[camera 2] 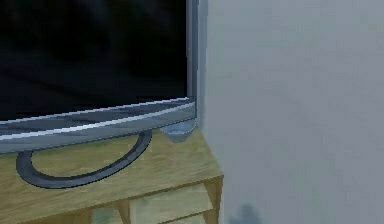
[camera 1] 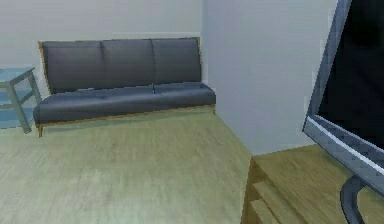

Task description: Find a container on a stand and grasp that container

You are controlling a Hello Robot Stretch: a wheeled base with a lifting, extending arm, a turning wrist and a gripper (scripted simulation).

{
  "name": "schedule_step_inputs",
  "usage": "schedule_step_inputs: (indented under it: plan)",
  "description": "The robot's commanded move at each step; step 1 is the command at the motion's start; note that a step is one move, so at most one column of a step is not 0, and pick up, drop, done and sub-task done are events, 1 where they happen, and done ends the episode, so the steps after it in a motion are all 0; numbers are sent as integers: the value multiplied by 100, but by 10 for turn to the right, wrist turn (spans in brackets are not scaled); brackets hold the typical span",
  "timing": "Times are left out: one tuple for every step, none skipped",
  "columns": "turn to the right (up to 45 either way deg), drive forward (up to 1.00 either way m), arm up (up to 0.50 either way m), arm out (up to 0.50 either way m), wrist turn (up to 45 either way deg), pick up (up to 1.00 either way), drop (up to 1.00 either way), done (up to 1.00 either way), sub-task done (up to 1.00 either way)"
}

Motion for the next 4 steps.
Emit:
schedule_step_inputs:
  plan:
    - [0, 0, 38, 0, 0, 0, 0, 0, 0]
    - [0, 0, 0, 48, 0, 0, 0, 0, 0]
    - [0, 0, 0, 0, 450, 0, 0, 0, 0]
    - [0, 0, 0, 0, 450, 0, 0, 0, 0]
